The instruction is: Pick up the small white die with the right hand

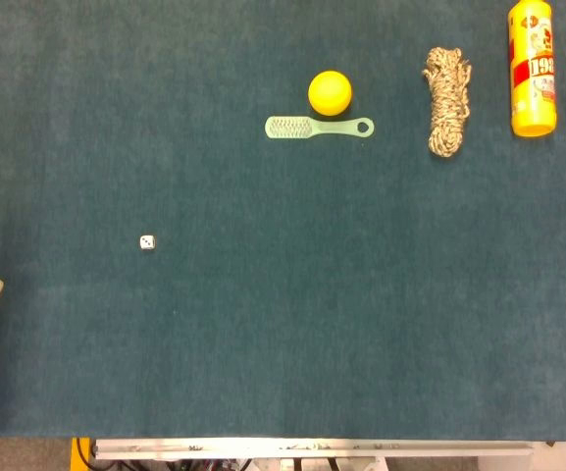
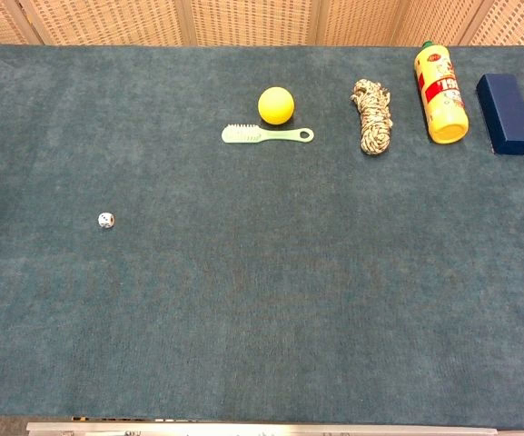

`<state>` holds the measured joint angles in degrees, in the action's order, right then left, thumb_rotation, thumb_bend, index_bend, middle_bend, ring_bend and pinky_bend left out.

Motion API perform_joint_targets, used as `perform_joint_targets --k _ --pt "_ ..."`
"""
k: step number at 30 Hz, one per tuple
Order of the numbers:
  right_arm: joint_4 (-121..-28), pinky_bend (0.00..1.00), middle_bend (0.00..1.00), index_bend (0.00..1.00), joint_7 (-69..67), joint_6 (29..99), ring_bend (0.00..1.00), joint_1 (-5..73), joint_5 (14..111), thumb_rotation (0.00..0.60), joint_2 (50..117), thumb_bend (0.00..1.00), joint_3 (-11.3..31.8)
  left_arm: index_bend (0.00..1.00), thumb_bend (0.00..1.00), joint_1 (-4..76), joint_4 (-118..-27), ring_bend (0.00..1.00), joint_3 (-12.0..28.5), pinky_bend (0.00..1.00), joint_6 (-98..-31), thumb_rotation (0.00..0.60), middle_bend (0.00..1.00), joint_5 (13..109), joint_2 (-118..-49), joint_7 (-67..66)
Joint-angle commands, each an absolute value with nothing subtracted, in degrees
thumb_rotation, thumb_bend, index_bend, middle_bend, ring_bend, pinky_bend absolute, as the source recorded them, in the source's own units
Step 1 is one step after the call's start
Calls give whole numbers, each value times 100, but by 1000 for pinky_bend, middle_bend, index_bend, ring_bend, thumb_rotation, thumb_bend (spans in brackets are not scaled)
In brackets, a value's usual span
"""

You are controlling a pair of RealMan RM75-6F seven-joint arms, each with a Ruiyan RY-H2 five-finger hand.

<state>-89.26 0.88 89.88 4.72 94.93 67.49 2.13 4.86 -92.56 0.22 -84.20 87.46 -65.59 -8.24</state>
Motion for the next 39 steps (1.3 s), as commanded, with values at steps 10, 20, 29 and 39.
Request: perform_joint_targets --k 10,20,29,39 --pt "-8951 657 490 743 -20 8888 448 559 9455 600 6720 338 243 243 0 454 -9249 186 -23 589 -8471 600 138 8828 -6550 -736" --pt "-8902 560 505 743 -182 9095 448 514 9384 600 6679 336 348 280 218 629 -9753 216 -378 530 -8384 600 186 9725 -6213 -342" --pt "-8891 559 506 743 -280 9205 448 478 9345 600 6626 336 399 250 348 1360 -10043 639 -647 769 -7679 600 809 10813 -5780 -23" --pt "-8860 559 506 743 -236 9101 448 505 9262 600 6650 336 405 168 580 2276 -10197 744 -889 817 -6241 600 980 11275 -5412 -287"
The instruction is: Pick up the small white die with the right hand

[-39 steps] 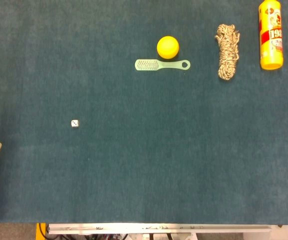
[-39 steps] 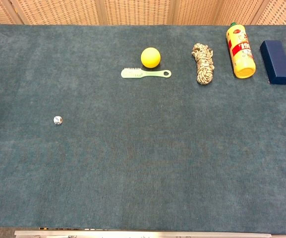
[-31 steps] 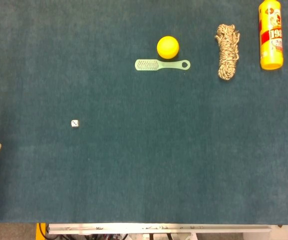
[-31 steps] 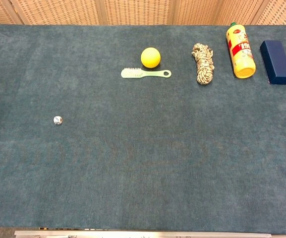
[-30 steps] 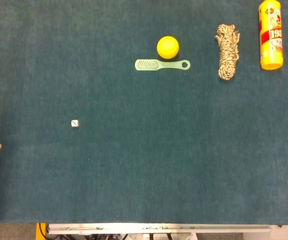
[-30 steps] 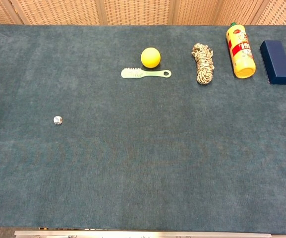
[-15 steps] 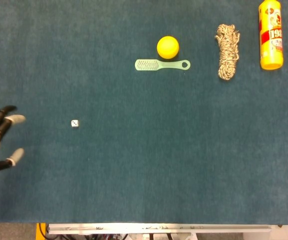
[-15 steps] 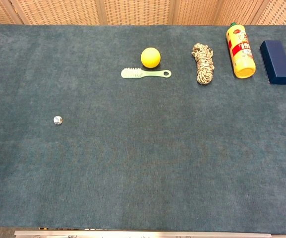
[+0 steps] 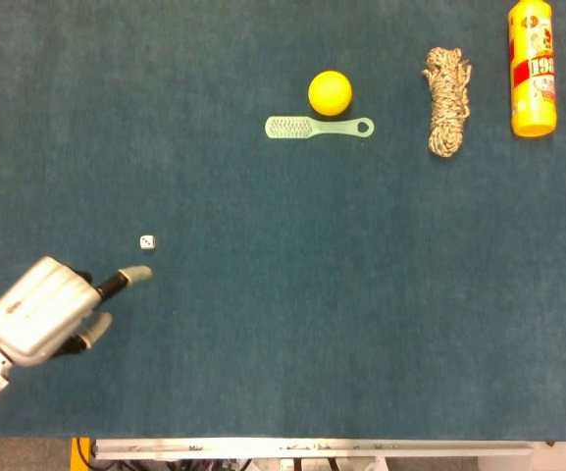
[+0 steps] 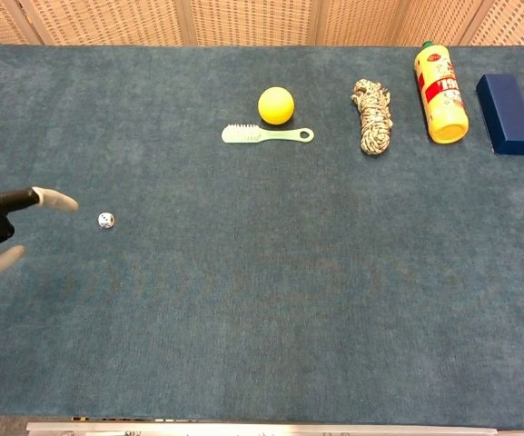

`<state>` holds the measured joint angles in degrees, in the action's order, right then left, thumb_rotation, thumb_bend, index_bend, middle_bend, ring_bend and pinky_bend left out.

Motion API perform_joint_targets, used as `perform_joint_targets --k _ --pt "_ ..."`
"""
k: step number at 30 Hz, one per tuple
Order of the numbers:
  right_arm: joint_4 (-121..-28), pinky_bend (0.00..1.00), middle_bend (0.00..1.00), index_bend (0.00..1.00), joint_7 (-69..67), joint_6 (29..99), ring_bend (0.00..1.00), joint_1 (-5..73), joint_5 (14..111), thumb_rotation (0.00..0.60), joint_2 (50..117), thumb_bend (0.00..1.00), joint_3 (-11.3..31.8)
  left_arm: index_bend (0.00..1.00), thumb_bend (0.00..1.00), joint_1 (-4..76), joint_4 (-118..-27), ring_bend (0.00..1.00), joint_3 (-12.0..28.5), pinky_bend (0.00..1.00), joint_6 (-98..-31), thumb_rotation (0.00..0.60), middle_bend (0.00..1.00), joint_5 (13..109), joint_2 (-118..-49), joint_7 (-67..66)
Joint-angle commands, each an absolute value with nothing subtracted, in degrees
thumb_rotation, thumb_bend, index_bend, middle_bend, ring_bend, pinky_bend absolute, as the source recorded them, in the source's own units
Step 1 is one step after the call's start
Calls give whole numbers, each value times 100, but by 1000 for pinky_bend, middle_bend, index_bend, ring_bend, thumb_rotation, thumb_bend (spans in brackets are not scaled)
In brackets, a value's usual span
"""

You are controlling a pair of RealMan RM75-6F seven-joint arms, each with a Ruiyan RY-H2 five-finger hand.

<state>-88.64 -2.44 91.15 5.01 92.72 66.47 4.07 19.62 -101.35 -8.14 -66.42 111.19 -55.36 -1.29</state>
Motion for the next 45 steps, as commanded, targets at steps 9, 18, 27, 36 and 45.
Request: perform_joint_targets --k 9,18,27,36,45 --pt "-8840 559 505 743 -230 8976 448 536 9141 600 6653 337 424 106 786 2850 -10316 791 -734 826 -4964 600 1000 10894 -5460 -1253" --pt "-8831 559 506 743 -285 8872 448 586 9101 600 6653 337 429 35 961 3190 -10532 854 -416 844 -4016 600 1000 9900 -5560 -2189" --pt "-8863 559 506 743 -288 8721 448 633 9025 600 6638 336 416 71 1000 3381 -10758 868 -251 851 -3605 600 1000 8918 -5647 -3030" --pt "-8900 559 506 743 -278 8665 448 654 8997 600 6627 336 409 71 1000 3629 -10849 872 -270 853 -3375 600 1000 7814 -5777 -3832" --pt "-8896 559 506 743 -232 8579 448 684 8976 600 6644 336 384 77 1000 3964 -10815 879 -462 858 -3489 600 1000 6872 -6015 -4545"
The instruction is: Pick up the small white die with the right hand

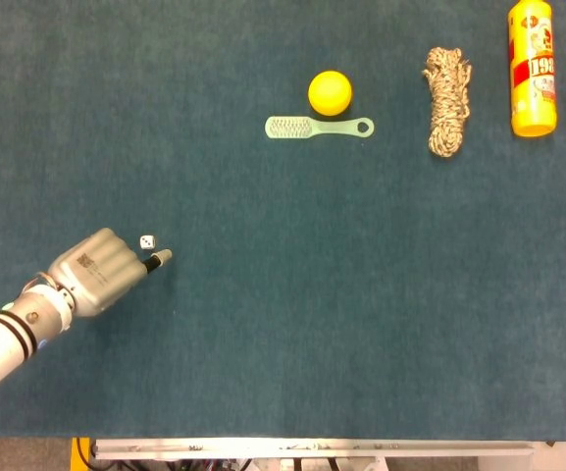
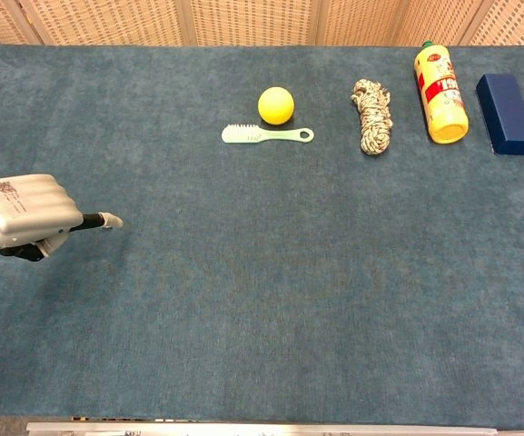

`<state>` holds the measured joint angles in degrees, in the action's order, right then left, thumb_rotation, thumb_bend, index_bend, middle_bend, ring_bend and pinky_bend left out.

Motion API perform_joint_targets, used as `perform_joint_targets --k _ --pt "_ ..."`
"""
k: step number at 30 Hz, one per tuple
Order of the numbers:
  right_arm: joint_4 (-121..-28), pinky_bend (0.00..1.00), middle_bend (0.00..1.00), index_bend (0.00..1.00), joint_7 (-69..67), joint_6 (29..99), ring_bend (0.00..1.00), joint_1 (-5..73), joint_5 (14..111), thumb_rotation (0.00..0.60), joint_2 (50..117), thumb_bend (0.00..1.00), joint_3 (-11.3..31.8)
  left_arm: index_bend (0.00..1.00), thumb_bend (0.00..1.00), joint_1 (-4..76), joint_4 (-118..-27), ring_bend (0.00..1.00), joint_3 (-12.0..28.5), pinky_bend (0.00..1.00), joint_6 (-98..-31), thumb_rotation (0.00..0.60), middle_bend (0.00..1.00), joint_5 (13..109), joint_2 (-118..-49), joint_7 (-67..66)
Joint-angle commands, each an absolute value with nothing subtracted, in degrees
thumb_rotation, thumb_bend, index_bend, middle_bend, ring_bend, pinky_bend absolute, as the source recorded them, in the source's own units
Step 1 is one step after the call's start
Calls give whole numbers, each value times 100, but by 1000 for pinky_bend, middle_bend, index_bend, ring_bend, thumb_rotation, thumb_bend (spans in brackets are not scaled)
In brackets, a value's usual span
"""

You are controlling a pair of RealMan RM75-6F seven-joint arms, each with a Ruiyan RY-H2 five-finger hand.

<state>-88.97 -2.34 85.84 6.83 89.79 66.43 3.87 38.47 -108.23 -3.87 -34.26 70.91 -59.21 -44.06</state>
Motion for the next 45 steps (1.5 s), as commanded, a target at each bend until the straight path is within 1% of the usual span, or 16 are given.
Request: perform_joint_targets --k 1,17,20,32,45 --pt "-8896 559 505 743 -227 8573 448 686 8970 600 6645 337 384 77 1000 4007 -10810 879 -492 858 -3515 600 1000 6779 -6038 -4600" --pt "-8906 559 506 743 -207 8508 448 708 8914 600 6622 336 381 92 1000 4616 -10662 886 -866 865 -3928 600 1000 5778 -6412 -5282" --pt "-8909 559 506 743 -224 8499 448 707 8899 600 6604 336 383 94 1000 4652 -10595 886 -949 865 -4061 600 1000 5769 -6476 -5342" --pt "-8908 559 505 743 -207 8462 448 718 8881 600 6602 337 371 106 1000 4755 -10562 887 -1198 866 -4250 600 1000 5834 -6502 -5226" --pt "-8913 559 506 743 -148 8400 448 735 8863 600 6620 336 351 110 1000 4814 -10583 887 -1346 866 -4382 600 1000 5961 -6528 -5125"
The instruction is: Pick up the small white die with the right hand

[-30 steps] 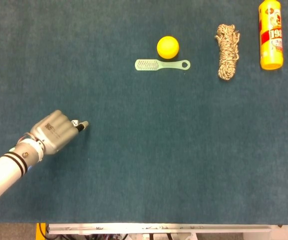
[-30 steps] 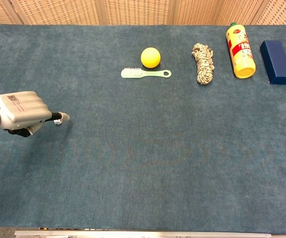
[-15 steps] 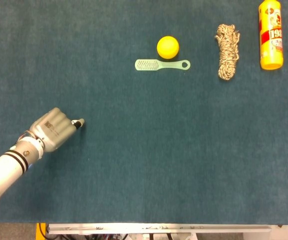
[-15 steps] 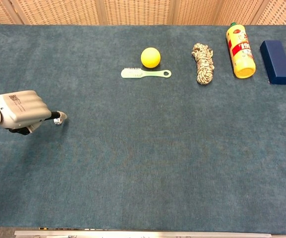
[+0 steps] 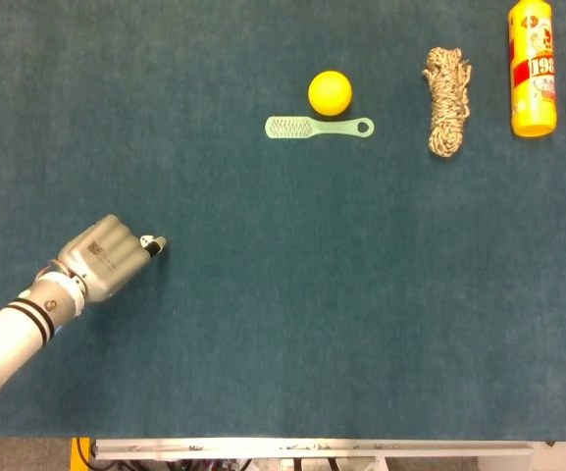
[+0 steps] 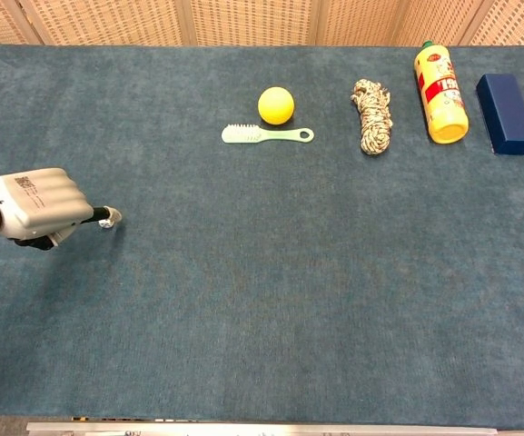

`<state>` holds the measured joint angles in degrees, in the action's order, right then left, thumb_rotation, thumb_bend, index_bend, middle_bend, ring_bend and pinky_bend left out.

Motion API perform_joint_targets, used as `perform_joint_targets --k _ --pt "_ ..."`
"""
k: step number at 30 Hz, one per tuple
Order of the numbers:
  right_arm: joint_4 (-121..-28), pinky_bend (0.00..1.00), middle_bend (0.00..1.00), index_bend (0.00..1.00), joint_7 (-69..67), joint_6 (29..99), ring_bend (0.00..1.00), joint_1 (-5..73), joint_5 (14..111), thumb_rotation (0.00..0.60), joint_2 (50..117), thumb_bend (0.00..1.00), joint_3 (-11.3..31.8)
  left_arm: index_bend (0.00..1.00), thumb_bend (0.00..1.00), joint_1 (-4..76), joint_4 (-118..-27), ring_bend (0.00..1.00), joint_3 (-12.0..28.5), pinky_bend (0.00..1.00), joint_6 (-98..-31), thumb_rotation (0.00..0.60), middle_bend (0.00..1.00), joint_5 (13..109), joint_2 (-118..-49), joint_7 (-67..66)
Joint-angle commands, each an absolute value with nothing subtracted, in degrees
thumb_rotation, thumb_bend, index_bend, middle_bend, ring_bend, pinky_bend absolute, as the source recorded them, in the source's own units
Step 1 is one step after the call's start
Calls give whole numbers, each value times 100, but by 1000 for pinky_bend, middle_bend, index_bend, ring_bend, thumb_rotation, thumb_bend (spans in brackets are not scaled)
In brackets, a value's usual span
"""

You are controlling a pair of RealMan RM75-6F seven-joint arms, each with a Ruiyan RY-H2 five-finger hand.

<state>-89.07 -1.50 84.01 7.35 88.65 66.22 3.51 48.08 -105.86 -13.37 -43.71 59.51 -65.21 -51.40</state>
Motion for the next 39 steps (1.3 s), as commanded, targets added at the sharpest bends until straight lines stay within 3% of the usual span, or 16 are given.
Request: perform_joint_targets --k 1,39 --pt "-8917 559 506 743 -149 8404 448 733 8863 600 6618 336 350 109 1000 4819 -10578 887 -1353 866 -4387 600 1000 5966 -6532 -5120" --pt "-8912 559 505 743 -127 8406 448 734 8860 600 6631 337 342 133 1000 4874 -10458 889 -1587 867 -4570 600 1000 5926 -6601 -5010"
